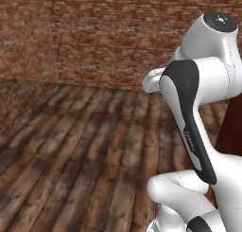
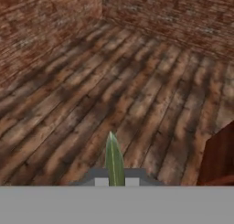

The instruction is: There is a bowl on the dining counter. Grab a lemon wedge from the fridge and place it in the bowl. Then get the liquor bottle and glass cup from the cabinet and place them next to the bowl.

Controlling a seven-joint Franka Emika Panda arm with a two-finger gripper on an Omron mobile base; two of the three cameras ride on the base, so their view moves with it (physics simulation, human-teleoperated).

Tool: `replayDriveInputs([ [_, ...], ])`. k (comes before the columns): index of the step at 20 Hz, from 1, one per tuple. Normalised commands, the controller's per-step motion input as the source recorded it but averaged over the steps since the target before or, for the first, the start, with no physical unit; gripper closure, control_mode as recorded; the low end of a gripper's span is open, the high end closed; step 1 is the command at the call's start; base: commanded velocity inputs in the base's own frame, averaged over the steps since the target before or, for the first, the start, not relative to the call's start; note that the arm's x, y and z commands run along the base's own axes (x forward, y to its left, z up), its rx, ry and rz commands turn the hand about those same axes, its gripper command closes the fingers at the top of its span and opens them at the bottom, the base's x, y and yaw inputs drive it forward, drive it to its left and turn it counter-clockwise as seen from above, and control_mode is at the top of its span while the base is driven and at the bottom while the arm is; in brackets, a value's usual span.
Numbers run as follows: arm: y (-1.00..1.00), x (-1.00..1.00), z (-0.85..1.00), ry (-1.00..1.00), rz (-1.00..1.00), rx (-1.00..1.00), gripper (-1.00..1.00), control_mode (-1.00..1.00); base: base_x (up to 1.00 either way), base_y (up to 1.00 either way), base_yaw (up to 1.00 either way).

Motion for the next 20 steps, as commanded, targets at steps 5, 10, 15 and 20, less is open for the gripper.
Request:
replayDriveInputs([
  [5, 0.00, 0.00, 0.00, 0.00, 0.00, 0.00, 1.00, 1.00, 0.94, 0.30, -0.46],
  [10, 0.00, 0.00, 0.00, 0.00, 0.00, 0.00, 1.00, 1.00, 0.90, 0.35, -0.48],
  [15, 0.00, 0.00, 0.00, 0.00, 0.00, 0.00, 1.00, 1.00, 0.92, 0.34, -0.50],
  [20, 0.00, 0.00, 0.00, 0.00, 0.00, 0.00, 1.00, 1.00, 1.00, 0.33, -0.50],
])
